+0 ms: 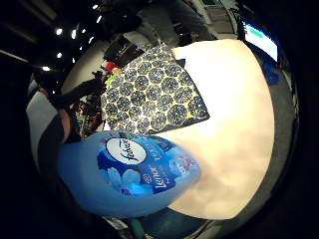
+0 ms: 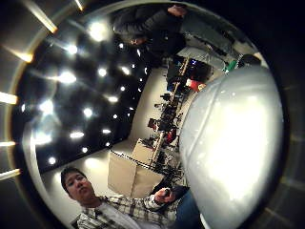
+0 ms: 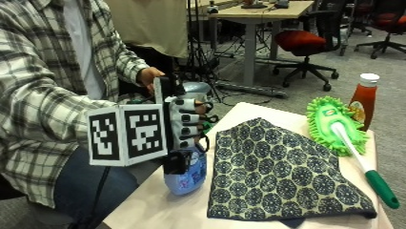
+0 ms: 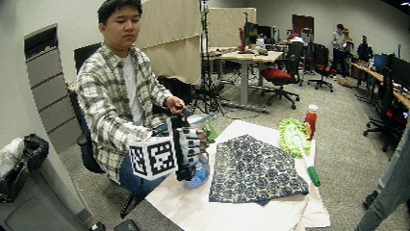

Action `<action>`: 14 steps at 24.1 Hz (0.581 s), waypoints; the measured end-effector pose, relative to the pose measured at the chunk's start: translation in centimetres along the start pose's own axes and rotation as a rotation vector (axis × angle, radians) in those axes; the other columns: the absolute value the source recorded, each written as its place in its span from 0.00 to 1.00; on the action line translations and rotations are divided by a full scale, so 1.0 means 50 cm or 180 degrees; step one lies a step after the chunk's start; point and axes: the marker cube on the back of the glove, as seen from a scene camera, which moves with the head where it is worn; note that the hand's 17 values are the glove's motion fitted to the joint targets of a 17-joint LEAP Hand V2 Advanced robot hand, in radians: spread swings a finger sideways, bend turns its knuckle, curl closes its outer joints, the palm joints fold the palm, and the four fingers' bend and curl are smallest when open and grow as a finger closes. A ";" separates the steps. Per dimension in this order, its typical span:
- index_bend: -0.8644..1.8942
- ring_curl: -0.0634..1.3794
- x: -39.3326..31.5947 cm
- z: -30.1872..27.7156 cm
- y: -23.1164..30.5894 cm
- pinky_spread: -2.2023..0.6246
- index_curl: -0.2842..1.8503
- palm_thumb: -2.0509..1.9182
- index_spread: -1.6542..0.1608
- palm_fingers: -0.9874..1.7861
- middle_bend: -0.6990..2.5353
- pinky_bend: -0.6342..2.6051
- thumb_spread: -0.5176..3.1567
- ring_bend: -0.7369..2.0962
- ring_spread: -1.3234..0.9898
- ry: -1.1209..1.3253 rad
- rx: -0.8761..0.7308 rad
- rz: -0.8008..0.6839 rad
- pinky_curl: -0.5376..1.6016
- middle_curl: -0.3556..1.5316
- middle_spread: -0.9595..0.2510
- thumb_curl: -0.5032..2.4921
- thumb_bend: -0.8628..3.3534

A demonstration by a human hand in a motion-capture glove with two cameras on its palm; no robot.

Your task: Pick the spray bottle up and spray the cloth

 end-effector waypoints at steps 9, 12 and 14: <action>0.45 0.39 -0.077 0.003 -0.064 0.72 0.40 0.80 0.76 0.84 0.40 0.33 0.14 0.49 0.48 0.0790 -0.0394 -0.0084 0.46 0.47 0.67 0.40 0.20; 0.45 0.40 -0.098 0.015 -0.081 0.71 0.40 0.80 0.76 0.84 0.41 0.33 0.14 0.49 0.48 0.1104 -0.0607 -0.0127 0.46 0.47 0.67 0.40 0.20; 0.45 0.40 -0.108 0.026 -0.090 0.71 0.40 0.80 0.76 0.84 0.41 0.33 0.14 0.49 0.48 0.1344 -0.0754 -0.0151 0.46 0.48 0.67 0.40 0.20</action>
